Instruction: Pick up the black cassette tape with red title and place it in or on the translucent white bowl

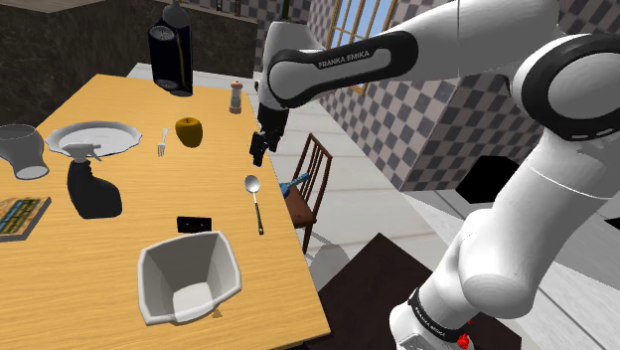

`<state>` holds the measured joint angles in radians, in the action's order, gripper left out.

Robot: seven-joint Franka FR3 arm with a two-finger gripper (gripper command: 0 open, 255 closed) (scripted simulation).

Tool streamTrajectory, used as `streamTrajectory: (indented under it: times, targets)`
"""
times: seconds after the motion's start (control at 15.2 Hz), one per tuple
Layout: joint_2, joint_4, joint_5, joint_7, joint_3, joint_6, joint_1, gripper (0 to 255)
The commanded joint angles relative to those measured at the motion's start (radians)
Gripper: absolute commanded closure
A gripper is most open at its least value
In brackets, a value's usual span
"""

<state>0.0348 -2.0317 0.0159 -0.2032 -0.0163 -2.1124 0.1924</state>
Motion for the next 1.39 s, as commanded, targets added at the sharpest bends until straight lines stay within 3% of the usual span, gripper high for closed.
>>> streamTrajectory:
  times: [0.0,0.66,1.32]
  targets:
    - [0.069,0.045,0.002,-0.012,-0.015,-0.019,0.015,0]
    - [0.403,0.303,0.036,-0.095,-0.07,-0.064,0.075,0]
    - [0.752,0.657,0.091,-0.176,-0.112,-0.027,0.161,0]
